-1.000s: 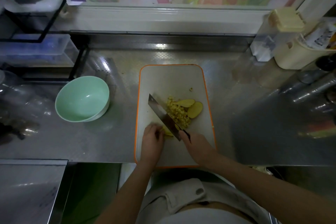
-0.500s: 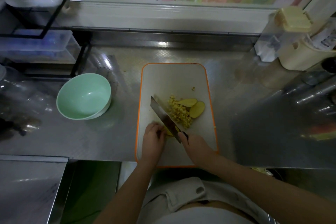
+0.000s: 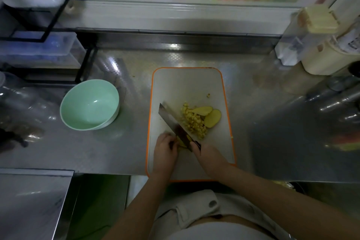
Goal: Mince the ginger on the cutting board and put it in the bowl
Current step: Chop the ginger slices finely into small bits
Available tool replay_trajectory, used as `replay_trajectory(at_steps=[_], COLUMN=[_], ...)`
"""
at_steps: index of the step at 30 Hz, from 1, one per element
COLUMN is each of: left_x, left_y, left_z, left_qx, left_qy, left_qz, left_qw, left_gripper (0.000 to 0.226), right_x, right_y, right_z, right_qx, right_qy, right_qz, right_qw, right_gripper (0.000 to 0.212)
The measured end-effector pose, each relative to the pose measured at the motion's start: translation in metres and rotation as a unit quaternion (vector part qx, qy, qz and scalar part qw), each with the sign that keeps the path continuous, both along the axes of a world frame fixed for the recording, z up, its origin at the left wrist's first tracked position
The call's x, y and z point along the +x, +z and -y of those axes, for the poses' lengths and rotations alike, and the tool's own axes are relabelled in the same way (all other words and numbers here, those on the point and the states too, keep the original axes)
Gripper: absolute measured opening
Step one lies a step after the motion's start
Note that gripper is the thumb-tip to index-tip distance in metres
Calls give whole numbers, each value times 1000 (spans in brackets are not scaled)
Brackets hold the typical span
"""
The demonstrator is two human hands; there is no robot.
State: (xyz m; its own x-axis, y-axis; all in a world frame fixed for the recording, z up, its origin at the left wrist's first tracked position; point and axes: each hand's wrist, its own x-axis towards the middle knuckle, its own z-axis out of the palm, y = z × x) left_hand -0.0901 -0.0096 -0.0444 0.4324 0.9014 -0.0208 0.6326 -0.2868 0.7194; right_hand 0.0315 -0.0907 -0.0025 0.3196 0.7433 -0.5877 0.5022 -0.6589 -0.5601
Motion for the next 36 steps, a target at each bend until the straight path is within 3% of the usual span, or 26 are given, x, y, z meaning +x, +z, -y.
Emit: replay_trajectory(at_steps=[4,8,11,21,30,36], left_x=[-1,-1,-2,0,0,-1], left_y=[0,3,2,2,2,5], left_z=[0,1,2,2,3,2], left_qx=[1,-3,2,14,15,18], left_qy=[-4,1,4,3,-7,-14], left_qz=[1,16,16,22,6,15], left_qw=[1000,1000,1000,1000,1000,1000], left_gripper=[7,6,6,5,6,8], right_x=[8,16,15,11,11,7], right_y=[4,6,7,3,6,12], right_z=[2,-1,-1,-1,3,0], right_qx=[12,18,21,56,47,53], right_qy=[6,68,85,39,35,3], right_qz=[-9,31,50,32,35,26], right_qw=[1000,997,995,997,998,998], right_gripper=[39,56,56,44,57,50])
